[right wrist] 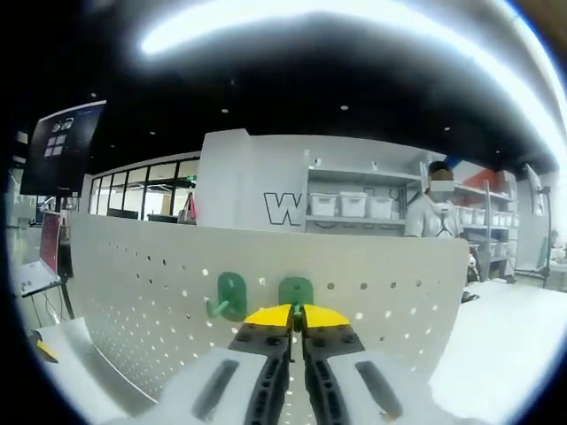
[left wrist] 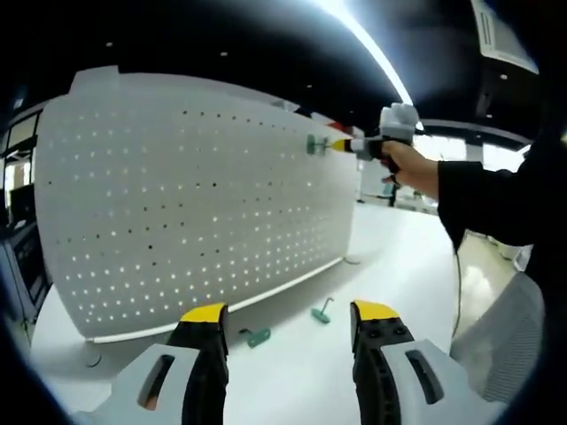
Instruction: Insert the hook assembly into the mounting plate slot until the hook locks in place.
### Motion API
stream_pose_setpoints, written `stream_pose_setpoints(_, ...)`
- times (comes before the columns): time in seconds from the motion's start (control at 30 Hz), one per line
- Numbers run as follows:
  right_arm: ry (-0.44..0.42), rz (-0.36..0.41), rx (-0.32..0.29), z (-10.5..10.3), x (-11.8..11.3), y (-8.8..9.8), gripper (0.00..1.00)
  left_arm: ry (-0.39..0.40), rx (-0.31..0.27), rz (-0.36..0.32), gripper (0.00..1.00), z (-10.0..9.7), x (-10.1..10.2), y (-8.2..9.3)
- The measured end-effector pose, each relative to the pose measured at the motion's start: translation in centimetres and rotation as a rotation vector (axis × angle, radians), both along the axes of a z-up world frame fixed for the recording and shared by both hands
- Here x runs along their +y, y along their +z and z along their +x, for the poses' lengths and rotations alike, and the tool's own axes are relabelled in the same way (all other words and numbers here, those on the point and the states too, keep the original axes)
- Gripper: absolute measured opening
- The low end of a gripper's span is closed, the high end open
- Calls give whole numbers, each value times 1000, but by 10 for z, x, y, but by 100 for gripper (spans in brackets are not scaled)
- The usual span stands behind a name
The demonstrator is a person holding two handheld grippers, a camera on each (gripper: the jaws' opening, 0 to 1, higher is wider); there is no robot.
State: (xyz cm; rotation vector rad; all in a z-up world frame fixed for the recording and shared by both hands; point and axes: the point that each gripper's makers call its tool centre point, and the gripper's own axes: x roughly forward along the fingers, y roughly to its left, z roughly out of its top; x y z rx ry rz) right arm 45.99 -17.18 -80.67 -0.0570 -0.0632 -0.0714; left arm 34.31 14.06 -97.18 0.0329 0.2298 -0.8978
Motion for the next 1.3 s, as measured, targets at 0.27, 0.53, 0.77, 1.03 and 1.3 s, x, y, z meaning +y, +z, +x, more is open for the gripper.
stream_pose_setpoints(0.27, -3, -14, 0, 2, -1, 0, 0, -1, 1, 1, 56, -1, 0, 0)
stream_pose_setpoints(0.53, -6, -30, 13, 6, 0, -3, 1, 0, 2, 1, 55, 0, 1, -1)
stream_pose_setpoints(0.77, -8, -52, 31, 11, -3, -8, 1, -6, 2, 3, 55, -1, -1, -1)
stream_pose_setpoints(1.03, -5, -58, 47, 10, -3, -14, 2, -4, 1, 1, 55, 0, 0, 0)
stream_pose_setpoints(1.3, -7, -44, 55, 5, -6, -22, 6, -8, 1, 4, 55, -1, -2, -1)
